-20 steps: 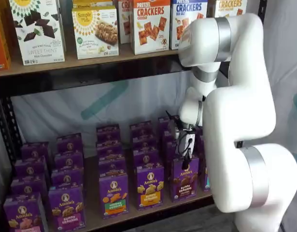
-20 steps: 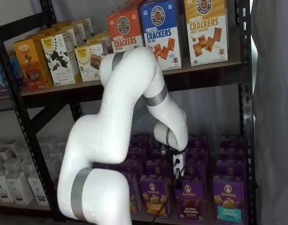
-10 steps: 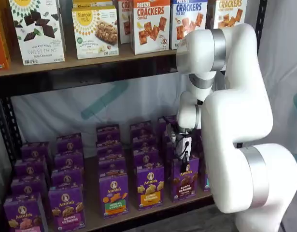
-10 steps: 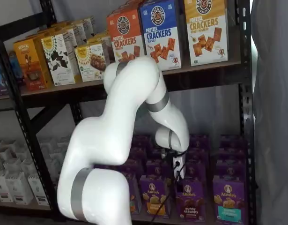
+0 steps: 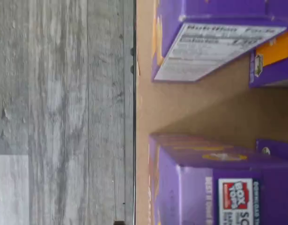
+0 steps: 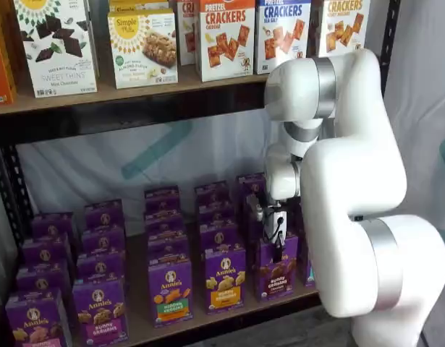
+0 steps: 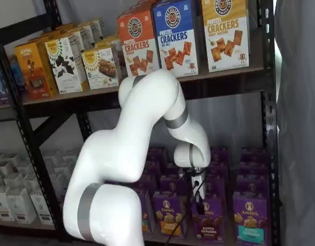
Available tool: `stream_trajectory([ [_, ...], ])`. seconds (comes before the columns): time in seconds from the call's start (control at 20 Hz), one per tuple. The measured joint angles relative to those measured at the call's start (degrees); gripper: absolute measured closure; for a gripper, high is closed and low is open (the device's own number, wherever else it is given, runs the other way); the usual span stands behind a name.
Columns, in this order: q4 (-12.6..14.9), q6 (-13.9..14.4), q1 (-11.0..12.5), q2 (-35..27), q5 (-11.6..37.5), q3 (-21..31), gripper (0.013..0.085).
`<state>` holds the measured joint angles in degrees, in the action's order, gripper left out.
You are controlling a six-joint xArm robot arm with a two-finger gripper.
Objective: Pick up the purple box with a brown patch in the center, on the bottom shelf, the fifth box from the left
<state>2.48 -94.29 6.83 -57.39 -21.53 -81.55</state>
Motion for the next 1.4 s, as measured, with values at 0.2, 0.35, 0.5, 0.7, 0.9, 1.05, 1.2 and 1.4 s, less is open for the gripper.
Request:
stream_trajectory([
  [0.2,-1.6,-1.8,0.3,-0.6,0.3,-0.4,0.013],
  [0.35,-2.5,-2.6,0.4,-0.6,0.2,-0.4,0.017],
  [0.5,-2.9,-3.1,0.4,-0.5,0.1,-0.3,0.025],
  [0.7,-3.6,-3.7,0.4,-0.3,0.6,0.2,0.033],
  [0.9,-4.3,-4.3,0.3,-0.1,0.6,0.5,0.037],
  [1.05,-3.9,-3.7,0.2,0.0,1.5,1.0,0.037],
  [1.2,-3.1,-3.0,0.1,0.0,1.7,1.3,0.037],
  [1.4,-4.0,-3.6,-0.1,0.2,2.0,1.7,0.037],
])
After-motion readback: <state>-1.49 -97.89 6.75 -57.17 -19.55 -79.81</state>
